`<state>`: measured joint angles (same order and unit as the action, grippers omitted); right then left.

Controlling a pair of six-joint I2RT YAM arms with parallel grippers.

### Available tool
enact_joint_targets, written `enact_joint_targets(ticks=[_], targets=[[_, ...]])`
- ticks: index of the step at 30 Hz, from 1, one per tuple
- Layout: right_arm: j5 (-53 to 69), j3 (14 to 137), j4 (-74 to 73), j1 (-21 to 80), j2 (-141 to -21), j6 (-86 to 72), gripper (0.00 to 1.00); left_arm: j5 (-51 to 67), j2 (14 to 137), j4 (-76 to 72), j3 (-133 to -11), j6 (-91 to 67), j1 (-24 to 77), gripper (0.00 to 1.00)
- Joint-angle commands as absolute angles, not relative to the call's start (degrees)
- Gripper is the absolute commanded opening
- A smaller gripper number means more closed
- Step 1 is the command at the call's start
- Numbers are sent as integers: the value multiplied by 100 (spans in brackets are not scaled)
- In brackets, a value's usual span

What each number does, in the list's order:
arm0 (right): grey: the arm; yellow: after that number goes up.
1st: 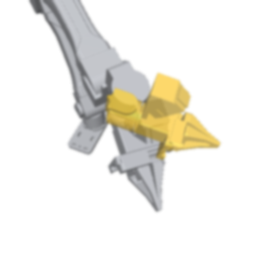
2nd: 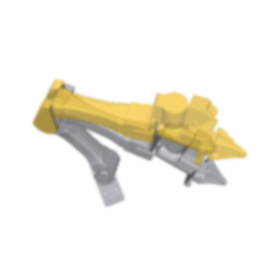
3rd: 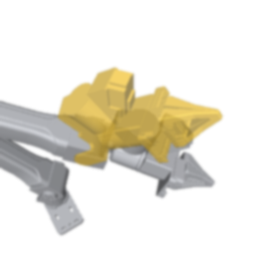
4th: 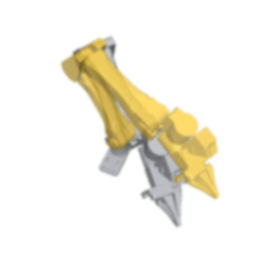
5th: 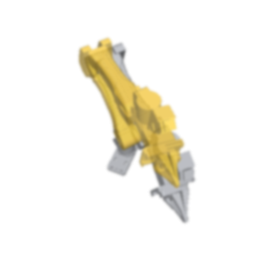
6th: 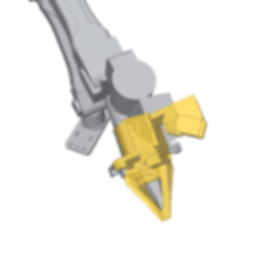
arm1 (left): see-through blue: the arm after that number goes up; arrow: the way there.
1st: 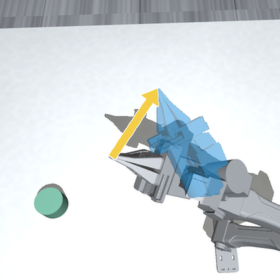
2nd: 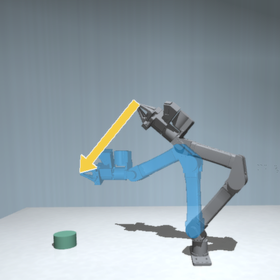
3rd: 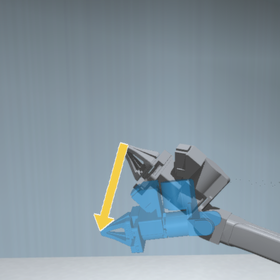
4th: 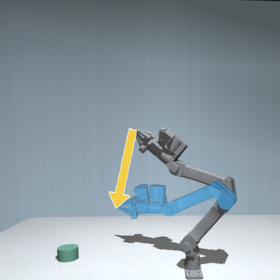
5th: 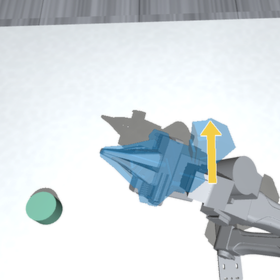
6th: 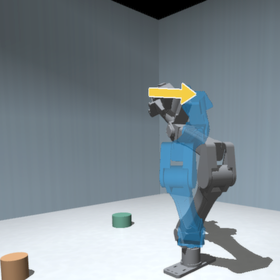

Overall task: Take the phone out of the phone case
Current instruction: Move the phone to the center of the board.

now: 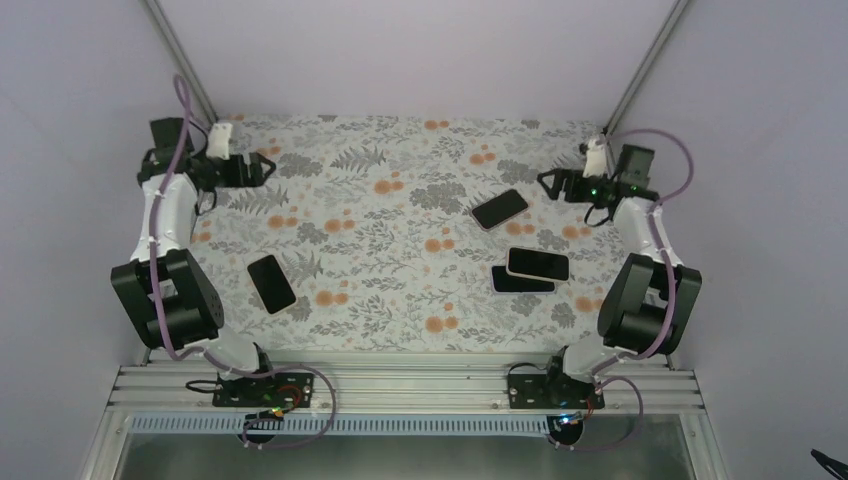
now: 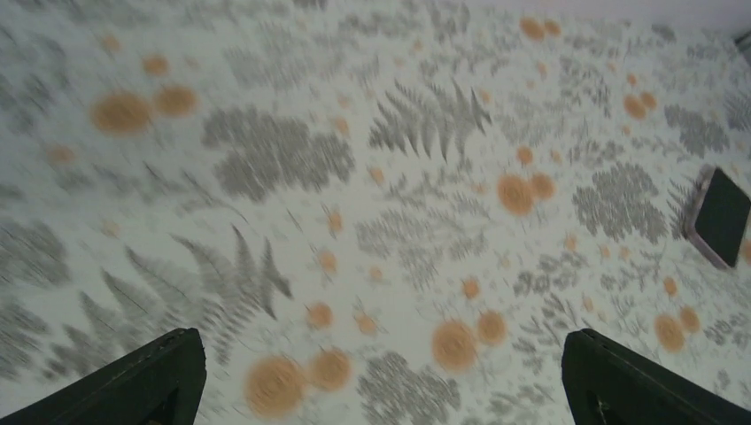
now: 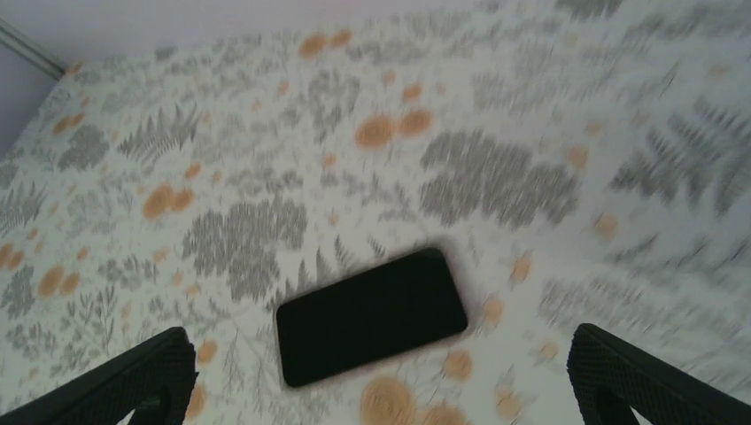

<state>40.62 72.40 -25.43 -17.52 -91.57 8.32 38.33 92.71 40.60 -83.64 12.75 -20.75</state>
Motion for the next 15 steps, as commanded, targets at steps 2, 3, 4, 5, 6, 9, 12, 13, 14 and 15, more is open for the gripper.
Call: enact_joint_targets(ticks=[2, 3, 4, 5, 6, 9, 12, 13, 14, 15], targets=[[3553, 5855, -984, -1440, -8606, 376, 99, 3244, 8638, 3432, -7280, 828, -1673, 100], [3502, 5657, -863, -1398, -8544, 325, 99, 3164, 8555, 3449, -7102, 762, -1604, 100], [3448, 5437, -704, -1352, -8476, 272, 99, 3096, 8481, 3473, -6952, 709, -1544, 100], [3410, 5282, -580, -1316, -8425, 228, 99, 3022, 8413, 3514, -6821, 641, -1492, 100], [3360, 5109, -423, -1281, -8366, 183, 99, 2966, 8351, 3554, -6716, 582, -1451, 100], [3247, 4774, -87, -1209, -8244, 74, 99, 2764, 8193, 3729, -6431, 405, -1340, 100], [3144, 4554, 208, -1161, -8143, -14, 99, 2477, 8047, 3844, -6176, 76, -1275, 100], [3107, 4502, 292, -1147, -8120, -42, 99, 2337, 8010, 3864, -6099, -55, -1262, 100], [3076, 4466, 364, -1143, -8100, -72, 99, 2211, 7992, 3897, -6049, -156, -1250, 100], [3046, 4430, 433, -1134, -8081, -94, 99, 2118, 8002, 3960, -6022, -231, -1238, 100]])
